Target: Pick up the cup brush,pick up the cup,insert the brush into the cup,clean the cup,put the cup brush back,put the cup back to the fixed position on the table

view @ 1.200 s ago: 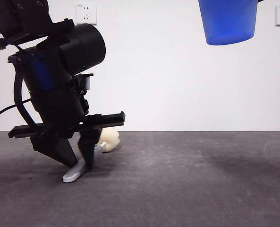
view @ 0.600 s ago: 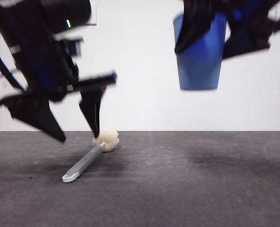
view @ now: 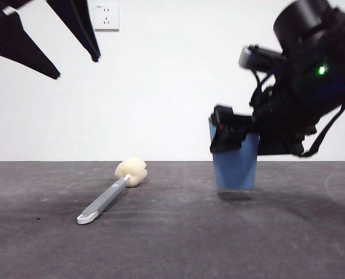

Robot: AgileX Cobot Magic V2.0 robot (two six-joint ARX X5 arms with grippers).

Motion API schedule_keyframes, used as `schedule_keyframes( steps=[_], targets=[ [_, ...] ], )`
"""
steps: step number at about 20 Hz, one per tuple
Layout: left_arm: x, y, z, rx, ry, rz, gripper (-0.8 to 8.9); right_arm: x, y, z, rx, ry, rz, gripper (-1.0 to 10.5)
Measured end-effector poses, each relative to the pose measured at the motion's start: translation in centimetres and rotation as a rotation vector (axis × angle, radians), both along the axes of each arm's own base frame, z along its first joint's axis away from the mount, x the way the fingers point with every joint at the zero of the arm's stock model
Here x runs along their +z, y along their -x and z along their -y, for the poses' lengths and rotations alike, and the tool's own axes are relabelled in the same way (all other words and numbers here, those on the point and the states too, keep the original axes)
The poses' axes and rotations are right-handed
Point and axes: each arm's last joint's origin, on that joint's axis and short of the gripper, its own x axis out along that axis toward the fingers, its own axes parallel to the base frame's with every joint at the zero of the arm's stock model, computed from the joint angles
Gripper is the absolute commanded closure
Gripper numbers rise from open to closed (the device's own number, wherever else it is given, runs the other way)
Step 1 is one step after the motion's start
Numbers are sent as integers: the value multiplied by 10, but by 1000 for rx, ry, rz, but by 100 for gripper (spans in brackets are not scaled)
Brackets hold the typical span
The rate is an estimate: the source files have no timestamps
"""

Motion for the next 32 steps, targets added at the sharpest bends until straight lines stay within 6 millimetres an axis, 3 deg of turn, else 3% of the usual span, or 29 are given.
schedule_keyframes(
  steps=[6, 7, 10, 12, 18, 22, 25, 29, 32],
  targets=[
    [3, 3, -3, -1, 6, 12, 493, -17, -8, 2, 18, 25, 7, 962],
    [3, 3, -3, -2, 4, 11, 493, -18, -8, 3, 17, 26, 6, 927],
    [3, 4, -3, -6, -3, 12, 493, -18, -8, 3, 17, 29, 0, 635],
    [2, 4, -3, -12, -12, 10, 493, -18, -8, 3, 17, 30, -2, 501],
    [1, 5, -4, -16, -25, 1, 493, -15, -6, 4, 15, 38, -15, 371],
    [1, 5, -4, -16, -25, 1, 493, 10, -1, 7, 13, 10, 48, 371],
    [1, 5, -4, -17, -32, -4, 494, 21, 8, 12, 14, 32, 4, 372],
    [-3, 8, -6, -63, -104, -22, 494, 51, 36, 24, 7, 37, -79, 380],
    [-9, 13, -10, -123, -204, -63, 495, 73, 73, 34, 25, 42, -165, 380]
  ],
)
